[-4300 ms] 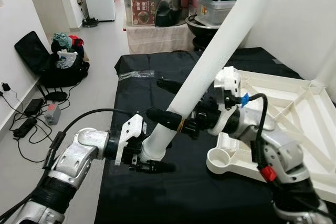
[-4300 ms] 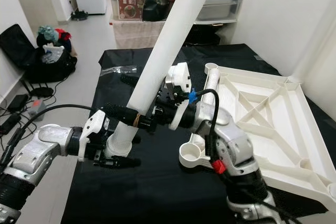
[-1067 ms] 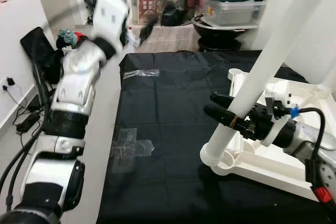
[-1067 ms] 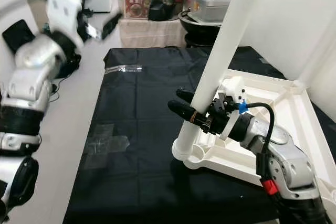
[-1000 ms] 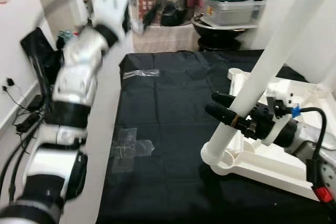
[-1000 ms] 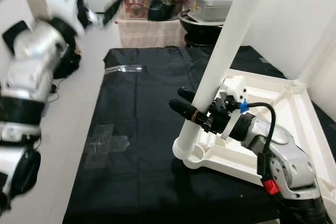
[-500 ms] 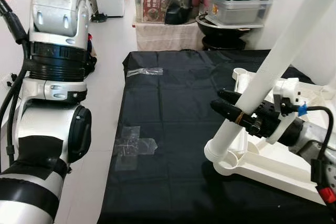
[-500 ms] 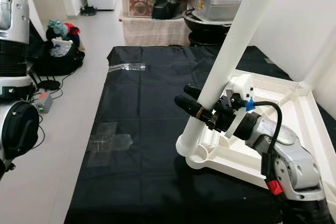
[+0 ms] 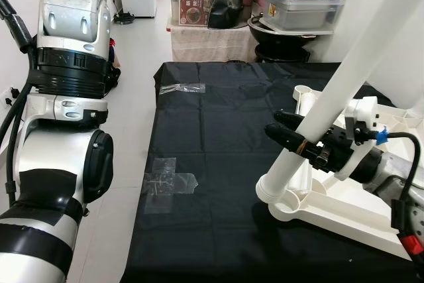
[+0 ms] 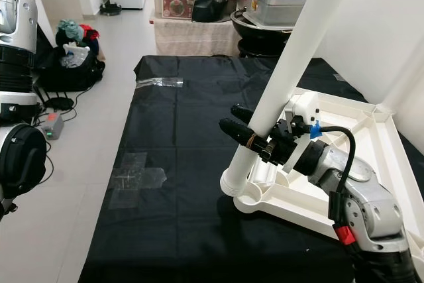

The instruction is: Building children table

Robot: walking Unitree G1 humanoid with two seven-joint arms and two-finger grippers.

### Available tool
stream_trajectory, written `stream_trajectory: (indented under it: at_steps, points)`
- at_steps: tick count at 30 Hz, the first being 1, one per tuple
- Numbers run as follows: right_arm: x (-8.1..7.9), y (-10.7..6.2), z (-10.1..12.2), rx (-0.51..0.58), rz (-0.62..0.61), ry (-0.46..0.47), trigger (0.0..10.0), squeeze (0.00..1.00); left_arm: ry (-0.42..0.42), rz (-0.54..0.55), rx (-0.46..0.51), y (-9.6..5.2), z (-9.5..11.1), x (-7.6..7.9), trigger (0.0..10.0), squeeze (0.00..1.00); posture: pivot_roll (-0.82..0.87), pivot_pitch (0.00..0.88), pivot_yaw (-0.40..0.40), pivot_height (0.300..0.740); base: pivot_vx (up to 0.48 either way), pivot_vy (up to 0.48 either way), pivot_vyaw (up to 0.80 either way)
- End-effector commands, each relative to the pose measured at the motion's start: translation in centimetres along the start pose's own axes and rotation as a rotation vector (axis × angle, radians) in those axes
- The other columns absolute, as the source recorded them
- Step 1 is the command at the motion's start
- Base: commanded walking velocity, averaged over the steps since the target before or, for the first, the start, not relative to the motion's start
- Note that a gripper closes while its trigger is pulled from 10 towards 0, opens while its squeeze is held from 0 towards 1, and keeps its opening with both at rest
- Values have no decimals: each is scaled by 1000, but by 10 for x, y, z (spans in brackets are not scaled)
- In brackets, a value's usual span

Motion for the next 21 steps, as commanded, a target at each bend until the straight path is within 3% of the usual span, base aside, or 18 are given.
stream_trajectory:
  at_steps: [1, 9, 11, 15, 16, 17, 18, 19, 20, 21]
  points:
    - [1, -1, 5, 15, -3, -2, 0, 0, -4, 31, 13, 4, 3, -6, 10000, 0, 27, 0, -65, 740, 0, 0, 0]
    - [1, 0, 4, 16, -2, -1, 0, 0, -6, 42, 11, 7, 4, -7, 10000, 0, 33, 0, -75, 740, 0, 0, 0]
    - [1, 0, 4, 18, -2, 1, 0, 0, -2, 17, -13, 2, -4, -3, 10000, 0, 21, 0, -63, 740, 0, 0, 0]
    - [0, -2, 4, 27, -21, 0, 0, 0, -9, -110, -177, -37, -55, 18, 10000, 0, 5, 0, -51, 740, 0, 0, 0]
    - [2, -2, 7, 43, -41, -8, 0, 0, -33, -185, -244, -56, -74, 29, 10000, 0, 2, 0, -47, 740, 0, 0, 0]
    - [2, -2, 7, 43, -41, -8, 0, 0, -33, -185, -244, -56, -74, 29, 10000, 0, 2, 0, -47, 740, 0, 0, 0]
    - [3, -3, 9, 55, -60, -21, 0, 0, -73, -241, -294, -73, -87, 39, 10000, 0, 0, 0, -46, 740, 0, 0, 0]
    - [3, -3, 9, 55, -60, -21, 0, 0, -73, -241, -294, -73, -87, 39, 10000, 0, 0, 0, -46, 740, 0, 0, 0]
    - [6, -2, 15, 73, -92, -40, 0, 0, -79, -313, -342, -98, -102, 51, 10000, 0, -3, 0, -44, 740, 0, 0, 0]
    - [6, -2, 15, 73, -92, -40, 0, 0, -79, -313, -342, -98, -102, 51, 10000, 0, -3, 0, -44, 740, 0, 0, 0]
Point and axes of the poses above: a point about 5 cm out from each wrist's last joint towards the gripper, its own y axis pointing out of the wrist towards the gripper, its own z axis along the axis of the wrist's last joint, x = y × z, the point moved 5 cm from there along y, pointing out of the wrist towards the gripper, and after that the axes turned 8 degrees about y, right-handed, at the moved point
